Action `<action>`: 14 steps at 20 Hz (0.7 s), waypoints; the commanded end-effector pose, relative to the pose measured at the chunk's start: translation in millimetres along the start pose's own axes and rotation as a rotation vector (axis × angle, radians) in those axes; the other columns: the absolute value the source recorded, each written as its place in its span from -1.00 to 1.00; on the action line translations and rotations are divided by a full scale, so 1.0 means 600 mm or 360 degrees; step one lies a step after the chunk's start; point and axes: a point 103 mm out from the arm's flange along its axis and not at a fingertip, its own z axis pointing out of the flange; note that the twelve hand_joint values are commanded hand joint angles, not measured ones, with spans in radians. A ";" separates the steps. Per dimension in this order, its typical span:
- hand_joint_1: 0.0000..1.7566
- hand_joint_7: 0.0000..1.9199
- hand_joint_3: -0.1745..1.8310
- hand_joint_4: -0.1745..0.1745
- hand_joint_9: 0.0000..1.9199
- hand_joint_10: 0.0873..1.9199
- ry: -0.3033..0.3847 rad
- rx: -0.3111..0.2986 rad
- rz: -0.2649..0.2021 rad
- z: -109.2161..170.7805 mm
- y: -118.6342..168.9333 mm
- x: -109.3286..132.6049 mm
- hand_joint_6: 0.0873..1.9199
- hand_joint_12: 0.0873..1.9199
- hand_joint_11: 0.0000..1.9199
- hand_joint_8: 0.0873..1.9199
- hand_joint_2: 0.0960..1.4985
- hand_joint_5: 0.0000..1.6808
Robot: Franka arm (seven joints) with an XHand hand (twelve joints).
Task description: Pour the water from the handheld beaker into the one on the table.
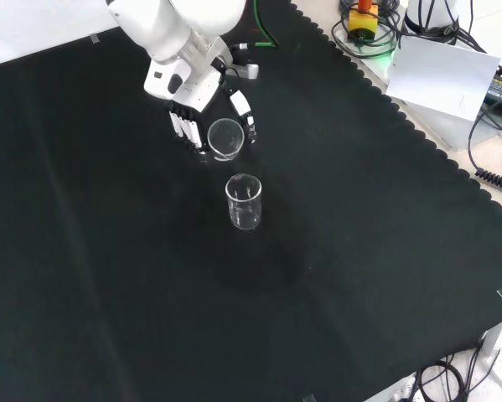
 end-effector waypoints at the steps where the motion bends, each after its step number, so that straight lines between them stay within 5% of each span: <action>1: 0.34 0.58 -0.22 0.68 0.49 -0.96 -0.0104 0.0080 0.0001 -0.003 0.001 0.013 -1.00 -0.09 0.10 -0.90 -0.26 0.85; 14: 0.34 0.59 -0.22 0.61 0.49 -0.97 -0.0341 0.0193 0.0068 -0.014 -0.004 0.037 -1.00 -0.09 0.10 -0.90 -0.26 0.85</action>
